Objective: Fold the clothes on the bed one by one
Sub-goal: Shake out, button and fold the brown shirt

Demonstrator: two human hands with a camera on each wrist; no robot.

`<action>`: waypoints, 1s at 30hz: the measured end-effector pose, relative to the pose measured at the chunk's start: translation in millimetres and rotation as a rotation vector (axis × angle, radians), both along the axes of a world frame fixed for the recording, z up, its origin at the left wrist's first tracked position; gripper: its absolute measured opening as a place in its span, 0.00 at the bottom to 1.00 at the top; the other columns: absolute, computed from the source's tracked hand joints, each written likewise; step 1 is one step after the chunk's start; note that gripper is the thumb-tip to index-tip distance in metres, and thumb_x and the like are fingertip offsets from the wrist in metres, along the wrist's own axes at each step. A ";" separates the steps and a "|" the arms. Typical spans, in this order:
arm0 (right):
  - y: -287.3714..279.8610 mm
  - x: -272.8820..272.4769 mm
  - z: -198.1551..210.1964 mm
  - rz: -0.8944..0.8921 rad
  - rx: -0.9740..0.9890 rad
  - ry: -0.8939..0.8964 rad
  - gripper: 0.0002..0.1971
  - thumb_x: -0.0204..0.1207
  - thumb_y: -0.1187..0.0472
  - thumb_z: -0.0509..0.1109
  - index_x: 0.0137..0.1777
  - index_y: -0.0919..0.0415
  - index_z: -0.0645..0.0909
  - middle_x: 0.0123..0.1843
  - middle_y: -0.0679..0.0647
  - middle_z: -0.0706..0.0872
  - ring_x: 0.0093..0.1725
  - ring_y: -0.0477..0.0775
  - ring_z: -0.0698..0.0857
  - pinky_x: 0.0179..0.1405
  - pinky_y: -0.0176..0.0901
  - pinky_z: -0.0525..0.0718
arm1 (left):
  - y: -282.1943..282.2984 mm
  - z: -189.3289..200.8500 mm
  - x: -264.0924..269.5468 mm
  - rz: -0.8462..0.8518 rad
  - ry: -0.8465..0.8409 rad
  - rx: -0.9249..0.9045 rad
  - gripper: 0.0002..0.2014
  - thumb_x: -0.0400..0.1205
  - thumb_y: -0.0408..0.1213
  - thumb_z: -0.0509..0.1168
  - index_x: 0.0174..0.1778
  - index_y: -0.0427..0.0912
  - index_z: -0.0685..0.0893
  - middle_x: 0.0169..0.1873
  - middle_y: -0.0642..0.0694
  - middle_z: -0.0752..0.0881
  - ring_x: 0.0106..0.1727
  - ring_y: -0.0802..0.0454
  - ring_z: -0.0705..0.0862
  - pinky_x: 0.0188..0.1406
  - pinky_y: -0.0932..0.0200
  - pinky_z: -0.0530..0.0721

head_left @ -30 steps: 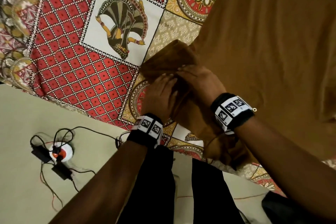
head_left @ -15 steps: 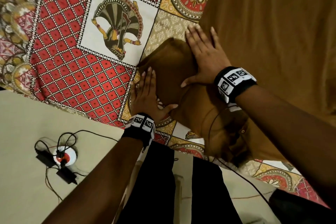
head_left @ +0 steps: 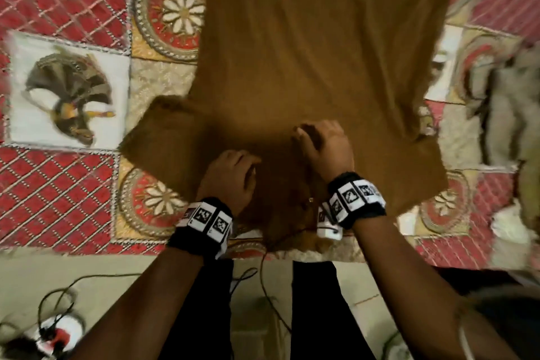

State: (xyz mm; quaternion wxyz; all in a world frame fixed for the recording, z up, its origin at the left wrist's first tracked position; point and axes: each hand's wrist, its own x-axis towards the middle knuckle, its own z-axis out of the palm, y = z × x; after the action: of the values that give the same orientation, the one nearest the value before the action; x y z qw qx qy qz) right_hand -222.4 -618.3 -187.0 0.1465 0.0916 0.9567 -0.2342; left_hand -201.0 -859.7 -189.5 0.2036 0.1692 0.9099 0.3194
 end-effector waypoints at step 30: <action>309.1 215.9 -52.1 -0.056 0.063 -0.128 0.68 0.63 0.12 0.57 0.90 0.64 0.49 0.92 0.55 0.47 0.90 0.52 0.49 0.89 0.56 0.50 | 422.4 -45.1 -11.6 -0.852 0.332 -0.422 0.41 0.70 0.50 0.72 0.82 0.48 0.70 0.77 0.48 0.76 0.74 0.40 0.75 0.59 0.45 0.76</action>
State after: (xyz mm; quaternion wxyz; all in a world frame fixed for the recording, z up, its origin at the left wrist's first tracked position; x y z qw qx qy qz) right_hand -6.5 -309.1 -239.1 0.1977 0.1377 0.9493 -0.2018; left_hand -212.6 -437.4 -234.6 0.1982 0.5294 0.8248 -0.0144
